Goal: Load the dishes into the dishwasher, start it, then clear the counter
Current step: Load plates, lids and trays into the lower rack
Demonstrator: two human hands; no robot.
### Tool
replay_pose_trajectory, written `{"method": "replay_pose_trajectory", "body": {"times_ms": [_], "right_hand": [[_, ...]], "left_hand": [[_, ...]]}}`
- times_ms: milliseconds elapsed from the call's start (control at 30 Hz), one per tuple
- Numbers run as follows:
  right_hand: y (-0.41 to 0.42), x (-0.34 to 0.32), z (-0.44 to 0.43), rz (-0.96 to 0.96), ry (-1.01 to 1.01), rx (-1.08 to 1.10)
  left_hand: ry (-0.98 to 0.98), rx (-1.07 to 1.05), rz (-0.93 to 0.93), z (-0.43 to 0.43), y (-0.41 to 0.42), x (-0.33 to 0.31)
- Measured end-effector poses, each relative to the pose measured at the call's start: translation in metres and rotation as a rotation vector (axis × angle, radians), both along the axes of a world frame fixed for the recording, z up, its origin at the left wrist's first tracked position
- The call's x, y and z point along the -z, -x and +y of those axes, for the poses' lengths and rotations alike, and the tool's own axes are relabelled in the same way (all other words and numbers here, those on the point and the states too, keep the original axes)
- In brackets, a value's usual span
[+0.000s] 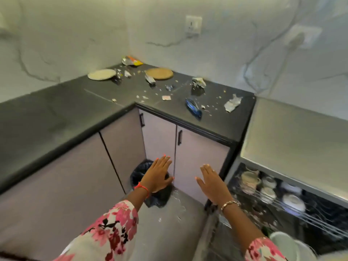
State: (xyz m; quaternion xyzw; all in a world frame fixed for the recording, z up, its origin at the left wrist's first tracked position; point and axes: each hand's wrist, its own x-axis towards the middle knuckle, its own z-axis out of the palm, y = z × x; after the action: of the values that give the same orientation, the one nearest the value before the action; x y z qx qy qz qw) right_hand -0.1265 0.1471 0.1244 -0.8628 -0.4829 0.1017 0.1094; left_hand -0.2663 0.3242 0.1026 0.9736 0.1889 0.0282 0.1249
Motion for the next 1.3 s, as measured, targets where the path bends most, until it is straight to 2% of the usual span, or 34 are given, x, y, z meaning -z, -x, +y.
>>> {"method": "replay_pose_trajectory", "body": {"times_ms": [233,467,700,967,1300], "right_hand": [[0.033,-0.039,0.144,0.011,-0.093,0.022],[0.007,-0.055,0.261,-0.002,-0.109,-0.009],[-0.082,-0.054,0.389,-0.068,-0.113,-0.015],[-0.196,-0.069,0.543,-0.136,-0.088,-0.04],[-0.281,-0.057,0.663,-0.211,-0.014,-0.006]], "left_hand": [[-0.056,-0.101,-0.027,0.155,0.055,-0.04],[-0.018,-0.212,-0.103,0.279,0.034,-0.054],[0.024,-0.254,-0.187,0.398,-0.026,-0.05],[0.075,-0.309,-0.117,0.536,-0.128,-0.046],[0.16,-0.327,-0.029,0.643,-0.207,-0.015]]}}
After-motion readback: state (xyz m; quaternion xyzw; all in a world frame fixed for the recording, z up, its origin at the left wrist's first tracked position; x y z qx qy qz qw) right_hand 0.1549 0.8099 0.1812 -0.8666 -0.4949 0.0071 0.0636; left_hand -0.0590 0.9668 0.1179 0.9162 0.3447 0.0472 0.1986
